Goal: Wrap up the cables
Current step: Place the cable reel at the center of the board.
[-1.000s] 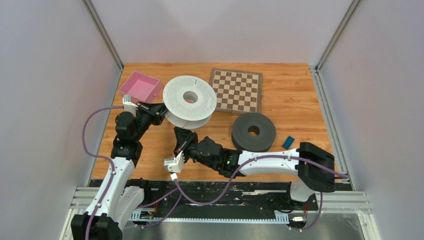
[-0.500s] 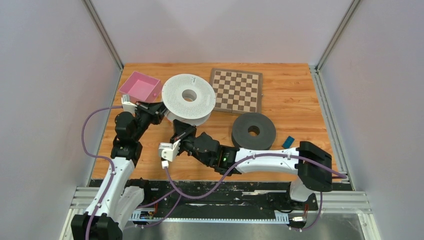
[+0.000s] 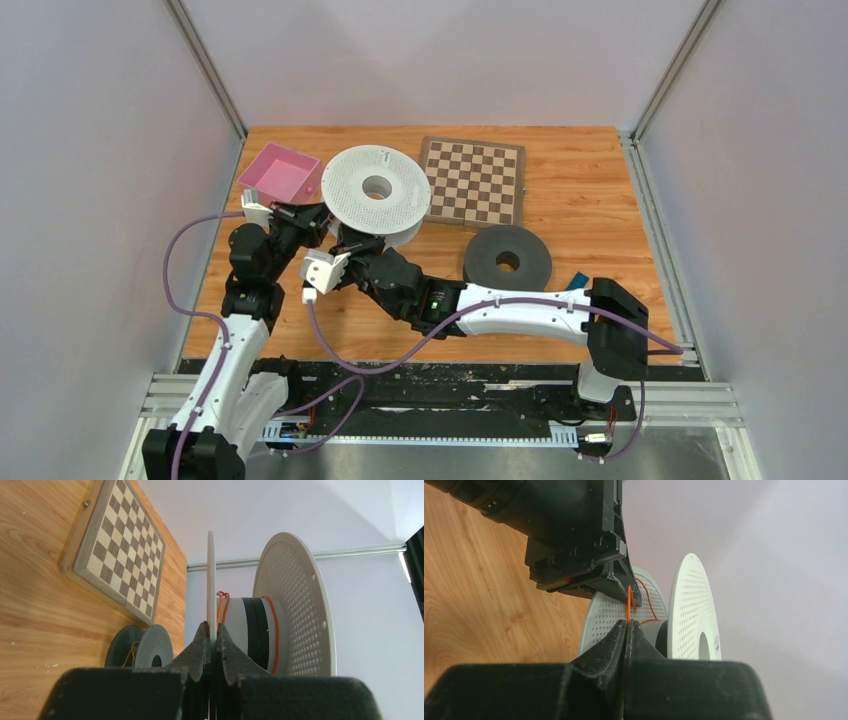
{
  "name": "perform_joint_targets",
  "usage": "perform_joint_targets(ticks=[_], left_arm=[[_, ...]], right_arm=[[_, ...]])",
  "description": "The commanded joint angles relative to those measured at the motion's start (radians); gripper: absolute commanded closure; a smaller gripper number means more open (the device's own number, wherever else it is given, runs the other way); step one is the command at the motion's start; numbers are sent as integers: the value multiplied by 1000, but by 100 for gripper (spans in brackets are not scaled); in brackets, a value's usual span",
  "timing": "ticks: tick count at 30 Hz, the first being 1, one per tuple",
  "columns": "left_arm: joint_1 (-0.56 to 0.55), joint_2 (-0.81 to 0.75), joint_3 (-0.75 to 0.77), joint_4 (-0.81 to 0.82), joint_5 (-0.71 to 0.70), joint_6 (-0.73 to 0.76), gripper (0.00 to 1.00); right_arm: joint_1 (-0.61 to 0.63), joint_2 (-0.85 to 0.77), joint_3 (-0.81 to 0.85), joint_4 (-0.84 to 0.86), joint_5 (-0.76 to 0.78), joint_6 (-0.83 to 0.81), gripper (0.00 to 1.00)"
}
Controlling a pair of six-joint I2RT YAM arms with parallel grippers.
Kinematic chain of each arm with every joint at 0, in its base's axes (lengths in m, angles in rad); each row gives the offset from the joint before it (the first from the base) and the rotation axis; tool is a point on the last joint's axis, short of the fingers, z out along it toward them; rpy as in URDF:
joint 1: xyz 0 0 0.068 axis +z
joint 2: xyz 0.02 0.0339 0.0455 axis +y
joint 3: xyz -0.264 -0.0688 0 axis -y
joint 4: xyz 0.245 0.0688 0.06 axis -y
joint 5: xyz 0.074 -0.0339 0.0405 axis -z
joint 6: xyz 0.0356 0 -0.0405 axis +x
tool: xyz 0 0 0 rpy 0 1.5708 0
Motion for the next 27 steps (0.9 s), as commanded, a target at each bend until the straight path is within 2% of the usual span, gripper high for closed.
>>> perform_joint_targets(ticks=[1, 16, 19, 23, 27], left_arm=[[-2, -28, 39, 85, 28, -7, 100], [-2, -41, 50, 72, 18, -17, 100], [-2, -38, 50, 70, 15, -15, 100], [-3, -34, 44, 64, 15, -21, 100], [-2, -31, 39, 57, 15, -33, 100]], right_arm=[[-10, 39, 88, -57, 65, 55, 100], [-26, 138, 220, -180, 207, 155, 100], [-26, 129, 229, -217, 192, 190, 95], [-26, 98, 228, -291, 143, 253, 80], [-25, 64, 210, -342, 92, 290, 81]])
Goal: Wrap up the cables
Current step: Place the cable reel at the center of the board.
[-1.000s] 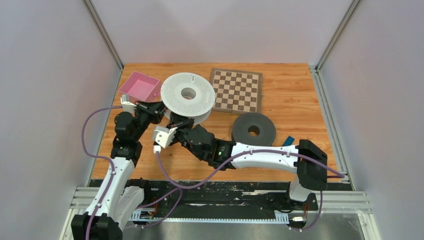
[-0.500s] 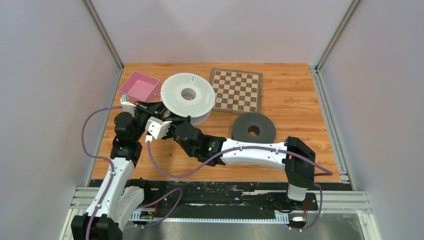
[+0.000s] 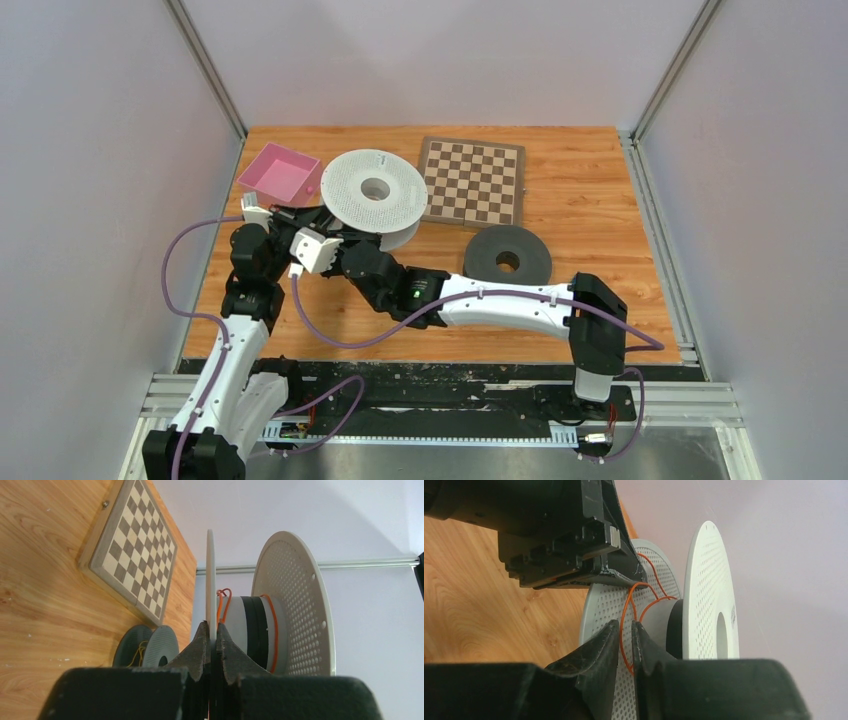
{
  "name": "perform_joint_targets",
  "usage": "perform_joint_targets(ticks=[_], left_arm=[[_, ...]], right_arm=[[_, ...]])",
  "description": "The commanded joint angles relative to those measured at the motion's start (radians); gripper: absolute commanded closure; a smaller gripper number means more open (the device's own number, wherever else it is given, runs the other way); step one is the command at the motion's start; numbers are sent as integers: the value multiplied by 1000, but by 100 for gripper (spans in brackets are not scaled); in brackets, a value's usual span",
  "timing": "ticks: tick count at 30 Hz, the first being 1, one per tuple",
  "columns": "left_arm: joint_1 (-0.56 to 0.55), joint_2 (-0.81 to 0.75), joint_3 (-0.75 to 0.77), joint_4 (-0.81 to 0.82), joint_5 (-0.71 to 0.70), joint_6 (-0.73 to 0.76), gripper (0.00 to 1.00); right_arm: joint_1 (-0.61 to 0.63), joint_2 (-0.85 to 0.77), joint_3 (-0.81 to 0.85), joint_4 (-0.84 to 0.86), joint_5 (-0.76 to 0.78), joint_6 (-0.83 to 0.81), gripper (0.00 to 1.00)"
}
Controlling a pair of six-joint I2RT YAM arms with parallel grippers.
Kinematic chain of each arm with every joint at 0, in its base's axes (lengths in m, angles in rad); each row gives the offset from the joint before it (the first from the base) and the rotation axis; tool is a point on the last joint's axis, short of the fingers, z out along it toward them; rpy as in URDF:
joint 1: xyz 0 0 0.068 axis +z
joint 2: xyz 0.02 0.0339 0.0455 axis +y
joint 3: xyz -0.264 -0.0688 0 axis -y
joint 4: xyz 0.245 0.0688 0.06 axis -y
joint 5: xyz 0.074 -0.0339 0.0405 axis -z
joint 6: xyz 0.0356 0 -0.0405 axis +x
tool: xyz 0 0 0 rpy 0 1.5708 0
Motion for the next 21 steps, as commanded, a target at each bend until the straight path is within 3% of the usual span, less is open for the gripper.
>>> perform_joint_targets(ticks=[1, 15, 21], left_arm=[[-4, -24, 39, 108, 46, -35, 100], [-3, -30, 38, 86, 32, -31, 100], [-5, -33, 39, 82, 32, -29, 100]], right_arm=[[-11, -66, 15, -105, -63, 92, 81], [-12, -161, -21, -202, -153, 180, 69], [-11, -195, -35, -214, -197, 202, 73]])
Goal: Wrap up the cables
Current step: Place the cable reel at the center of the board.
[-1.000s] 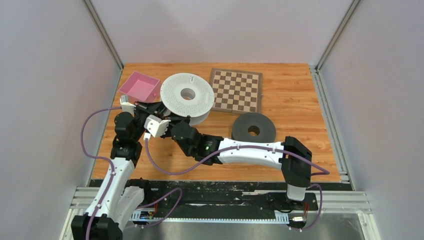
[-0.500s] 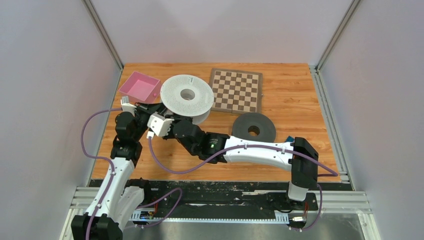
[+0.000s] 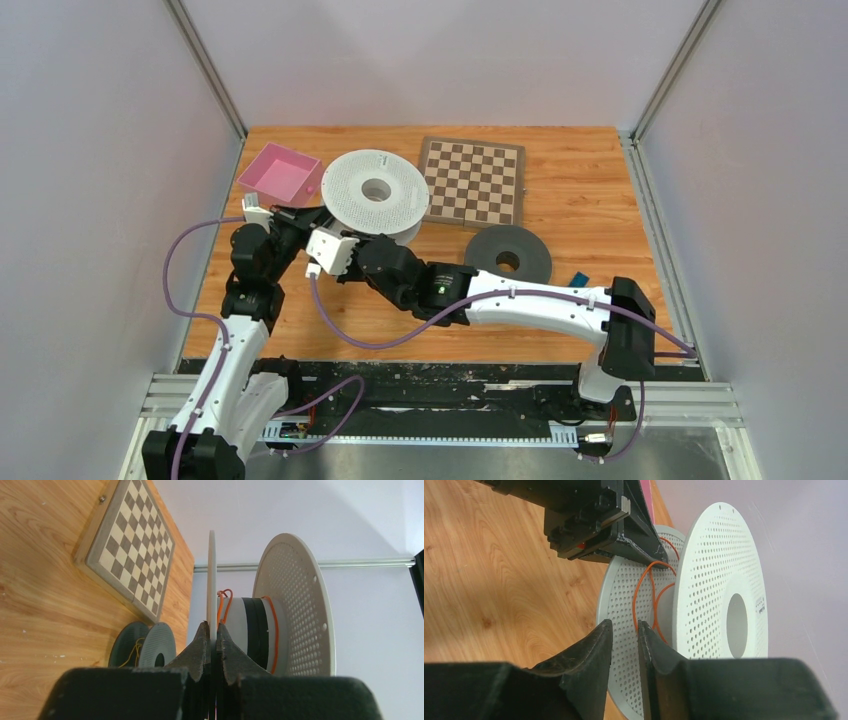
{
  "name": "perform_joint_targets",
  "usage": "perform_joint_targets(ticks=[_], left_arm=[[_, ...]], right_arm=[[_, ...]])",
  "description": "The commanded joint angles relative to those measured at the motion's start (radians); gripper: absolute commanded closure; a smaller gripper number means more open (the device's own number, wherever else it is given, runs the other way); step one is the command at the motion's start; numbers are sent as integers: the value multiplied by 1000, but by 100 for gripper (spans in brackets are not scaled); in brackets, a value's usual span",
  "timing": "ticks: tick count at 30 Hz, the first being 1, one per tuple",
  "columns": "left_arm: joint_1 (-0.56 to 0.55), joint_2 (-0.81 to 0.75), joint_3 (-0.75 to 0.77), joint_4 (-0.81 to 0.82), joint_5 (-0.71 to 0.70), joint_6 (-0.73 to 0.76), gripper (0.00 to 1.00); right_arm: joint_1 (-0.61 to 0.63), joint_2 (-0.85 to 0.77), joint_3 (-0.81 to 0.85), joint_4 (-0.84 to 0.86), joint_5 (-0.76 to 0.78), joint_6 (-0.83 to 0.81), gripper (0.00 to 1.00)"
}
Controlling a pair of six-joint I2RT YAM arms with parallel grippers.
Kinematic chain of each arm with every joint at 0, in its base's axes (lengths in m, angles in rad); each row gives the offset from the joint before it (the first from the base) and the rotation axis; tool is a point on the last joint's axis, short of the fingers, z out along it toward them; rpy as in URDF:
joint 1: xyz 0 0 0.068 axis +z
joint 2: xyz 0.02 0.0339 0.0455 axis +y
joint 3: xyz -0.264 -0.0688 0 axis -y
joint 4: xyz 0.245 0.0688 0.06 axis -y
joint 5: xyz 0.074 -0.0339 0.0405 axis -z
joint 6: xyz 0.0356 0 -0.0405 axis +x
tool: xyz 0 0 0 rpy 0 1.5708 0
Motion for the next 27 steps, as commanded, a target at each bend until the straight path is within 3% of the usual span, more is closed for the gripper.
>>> perform_joint_targets(ticks=[1, 9, 15, 19, 23, 27], left_arm=[[-4, -32, 38, 91, 26, -8, 100], [-4, -39, 35, 90, 31, -2, 100], [-4, -44, 33, 64, 10, 53, 100], [-3, -26, 26, 67, 26, 84, 100], [5, 18, 18, 81, 59, 117, 100], [51, 101, 41, 57, 172, 203, 100]], right_arm=[[-8, -67, -11, -6, -52, 38, 75], [-11, -50, 8, -4, -50, -19, 84], [-9, -98, 11, -38, -215, 46, 67], [-14, -165, -24, -79, -449, 94, 59], [-27, -228, -35, -110, -647, 181, 58], [-31, -331, -64, -114, -672, 252, 57]])
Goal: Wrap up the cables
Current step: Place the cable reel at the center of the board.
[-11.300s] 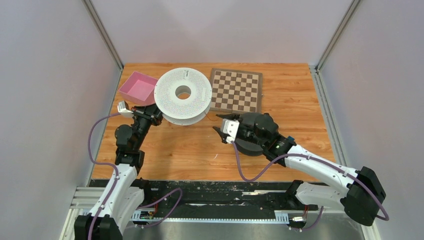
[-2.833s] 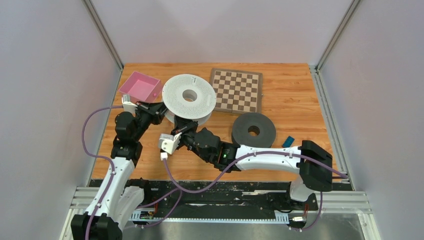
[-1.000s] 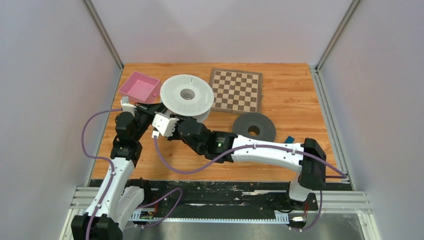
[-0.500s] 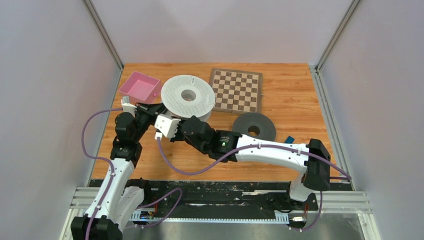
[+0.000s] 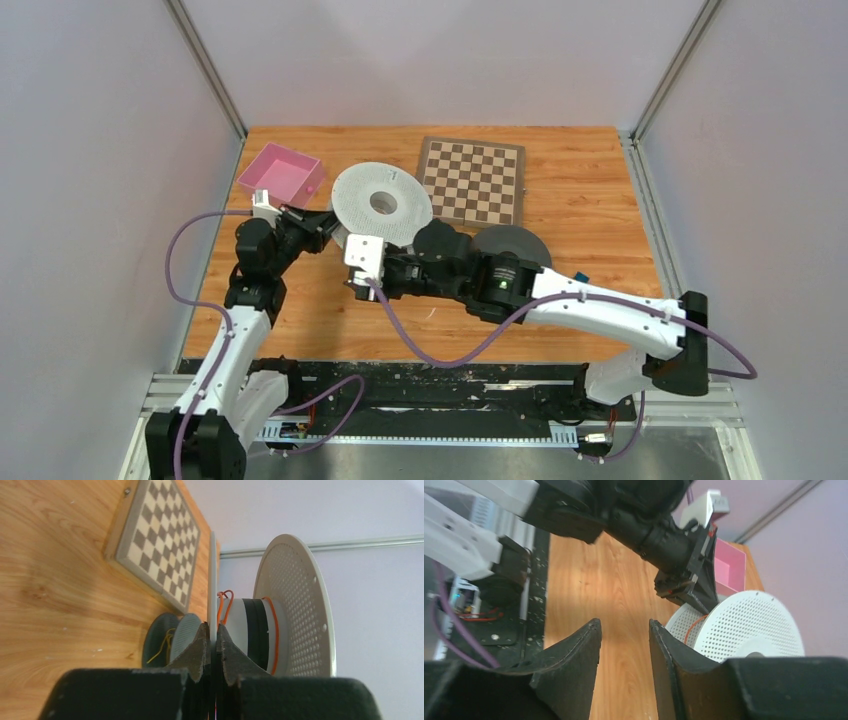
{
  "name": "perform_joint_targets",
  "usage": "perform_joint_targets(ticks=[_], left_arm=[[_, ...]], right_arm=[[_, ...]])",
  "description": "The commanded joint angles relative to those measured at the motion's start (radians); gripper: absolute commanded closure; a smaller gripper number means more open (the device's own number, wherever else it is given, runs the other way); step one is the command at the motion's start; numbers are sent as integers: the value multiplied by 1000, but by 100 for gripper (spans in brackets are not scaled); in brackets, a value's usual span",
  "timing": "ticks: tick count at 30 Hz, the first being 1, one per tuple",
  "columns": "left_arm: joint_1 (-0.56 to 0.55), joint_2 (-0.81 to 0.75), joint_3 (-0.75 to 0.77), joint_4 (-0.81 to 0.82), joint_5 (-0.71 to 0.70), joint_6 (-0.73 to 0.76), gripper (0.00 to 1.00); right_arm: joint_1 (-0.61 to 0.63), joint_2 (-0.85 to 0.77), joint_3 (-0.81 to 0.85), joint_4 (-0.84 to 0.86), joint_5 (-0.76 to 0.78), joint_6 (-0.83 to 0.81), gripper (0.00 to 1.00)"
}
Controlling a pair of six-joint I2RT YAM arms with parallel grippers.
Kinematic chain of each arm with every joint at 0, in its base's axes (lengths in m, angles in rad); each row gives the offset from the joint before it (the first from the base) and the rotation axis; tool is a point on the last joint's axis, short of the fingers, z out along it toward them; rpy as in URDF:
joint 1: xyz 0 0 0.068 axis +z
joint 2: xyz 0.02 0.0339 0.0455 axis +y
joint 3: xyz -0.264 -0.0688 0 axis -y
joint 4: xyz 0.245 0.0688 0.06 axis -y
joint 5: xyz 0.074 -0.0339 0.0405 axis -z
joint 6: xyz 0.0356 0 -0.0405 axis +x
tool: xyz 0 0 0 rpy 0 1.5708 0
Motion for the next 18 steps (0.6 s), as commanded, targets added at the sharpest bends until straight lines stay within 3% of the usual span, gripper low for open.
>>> perform_joint_targets(ticks=[1, 6, 8, 11, 18], left_arm=[[59, 91, 40, 70, 149, 95, 100], [147, 211, 31, 143, 304, 165, 100], [162, 268, 82, 52, 325, 265, 100], [166, 332, 146, -112, 275, 425, 100], [178, 421, 164, -179, 248, 521, 100]], right_arm=[[-10, -143, -39, 5, -125, 128, 57], [-11, -309, -241, 84, -37, 268, 54], [-12, -360, -304, 98, 51, 324, 51], [-12, -425, -372, 99, 167, 370, 44], [-17, -528, -470, 116, 216, 368, 28]])
